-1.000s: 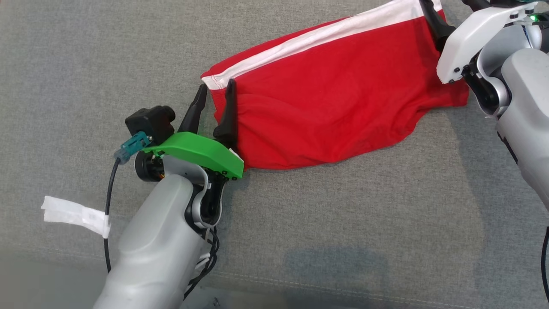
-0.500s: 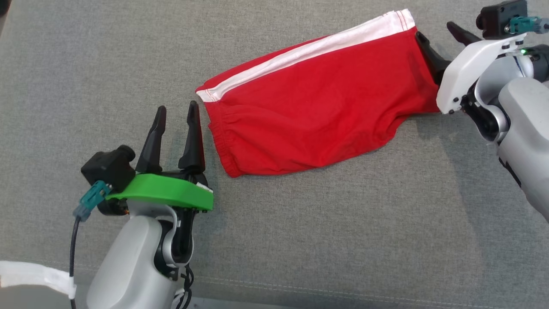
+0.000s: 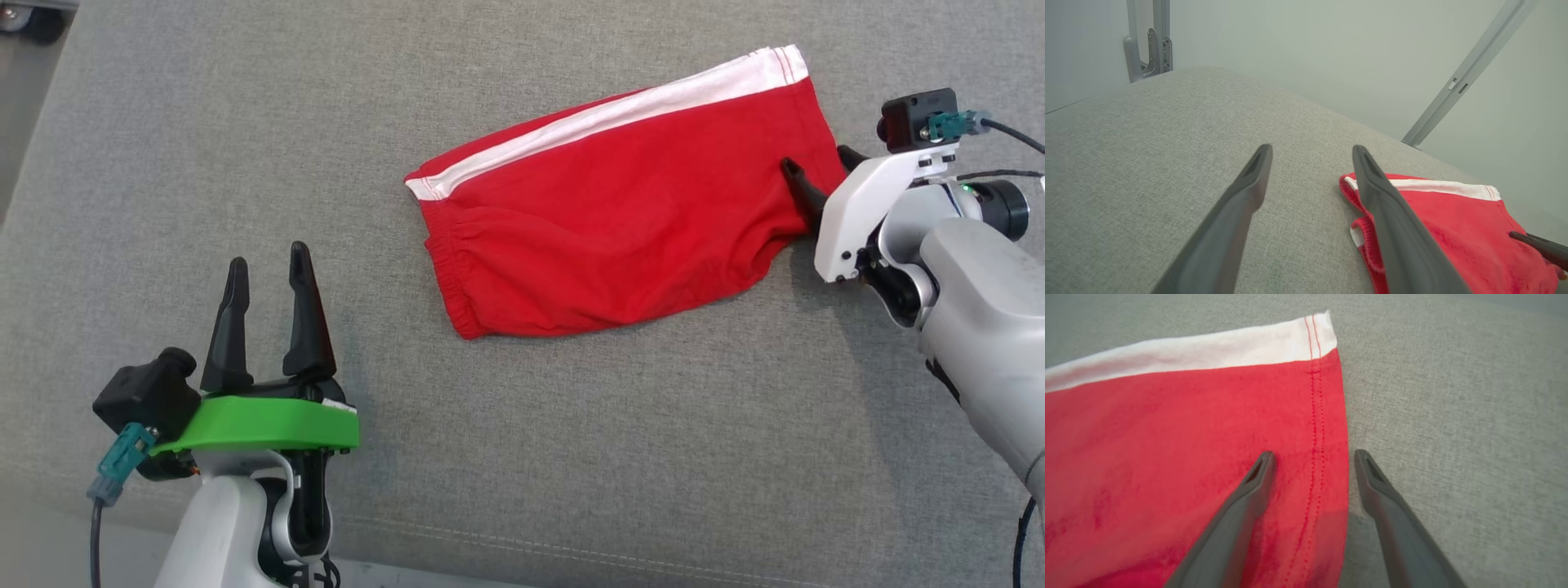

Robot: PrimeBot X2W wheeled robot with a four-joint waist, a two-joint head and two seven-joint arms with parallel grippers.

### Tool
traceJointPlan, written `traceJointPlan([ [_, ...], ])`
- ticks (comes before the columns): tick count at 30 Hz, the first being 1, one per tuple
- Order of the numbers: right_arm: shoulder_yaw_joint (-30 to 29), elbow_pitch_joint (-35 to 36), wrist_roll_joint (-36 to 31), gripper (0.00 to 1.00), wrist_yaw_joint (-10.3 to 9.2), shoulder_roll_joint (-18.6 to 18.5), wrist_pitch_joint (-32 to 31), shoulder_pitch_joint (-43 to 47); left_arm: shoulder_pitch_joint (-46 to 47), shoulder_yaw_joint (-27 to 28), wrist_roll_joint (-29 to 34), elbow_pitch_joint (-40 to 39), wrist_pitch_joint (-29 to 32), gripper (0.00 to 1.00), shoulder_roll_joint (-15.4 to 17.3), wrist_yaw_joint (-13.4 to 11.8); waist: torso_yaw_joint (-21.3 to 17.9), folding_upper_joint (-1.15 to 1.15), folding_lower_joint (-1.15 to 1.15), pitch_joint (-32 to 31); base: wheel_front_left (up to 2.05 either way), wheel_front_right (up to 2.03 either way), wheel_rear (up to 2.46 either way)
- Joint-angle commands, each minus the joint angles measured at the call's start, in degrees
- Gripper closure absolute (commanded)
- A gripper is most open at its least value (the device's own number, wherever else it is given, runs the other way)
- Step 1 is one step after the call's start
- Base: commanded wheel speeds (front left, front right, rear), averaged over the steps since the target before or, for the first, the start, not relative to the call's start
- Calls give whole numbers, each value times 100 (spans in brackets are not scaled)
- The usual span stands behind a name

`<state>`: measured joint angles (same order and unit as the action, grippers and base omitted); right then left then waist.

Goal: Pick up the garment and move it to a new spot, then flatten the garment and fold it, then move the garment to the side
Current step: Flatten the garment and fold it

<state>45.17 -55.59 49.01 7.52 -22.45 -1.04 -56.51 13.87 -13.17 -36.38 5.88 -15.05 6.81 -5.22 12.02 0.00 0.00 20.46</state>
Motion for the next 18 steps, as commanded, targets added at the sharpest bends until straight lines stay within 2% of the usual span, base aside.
traceJointPlan([
  [1, -4, -147, -52, 0, -7, 26, -31, 72, -85, 35, 29, -16, -14, 0, -18, 29, 30, 0, 0, -25, 0, 0, 0],
  [8, 43, -814, -199, 0, -7, 336, -215, 28, -189, 154, 114, 25, -14, 0, -110, 107, 49, 0, 0, -117, 0, 0, 0],
  [9, 51, -839, -200, 13, -7, 369, -232, 29, -199, 168, 125, 28, -14, 0, -118, 120, 45, 0, 0, -129, 0, 0, 0],
  [10, 60, -848, -187, 53, -4, 403, -247, 32, -207, 182, 128, 34, -14, 0, -125, 118, 39, 0, 0, -141, 0, 0, 0],
  [12, 71, -849, -148, 89, -4, 456, -253, 37, -223, 211, 143, 44, -14, 0, -134, 132, 23, 0, 0, -162, 0, 0, 0],
  [13, 79, -849, -135, 100, -4, 472, -262, 37, -234, 224, 156, 53, -14, 0, -136, 129, 11, 0, 0, -171, 0, 0, 0],
  [18, 28, -792, 8, 100, -9, 525, -179, 77, -271, 285, 200, 72, -14, 0, -134, 158, -70, 0, 0, -239, 0, 0, 0],
])
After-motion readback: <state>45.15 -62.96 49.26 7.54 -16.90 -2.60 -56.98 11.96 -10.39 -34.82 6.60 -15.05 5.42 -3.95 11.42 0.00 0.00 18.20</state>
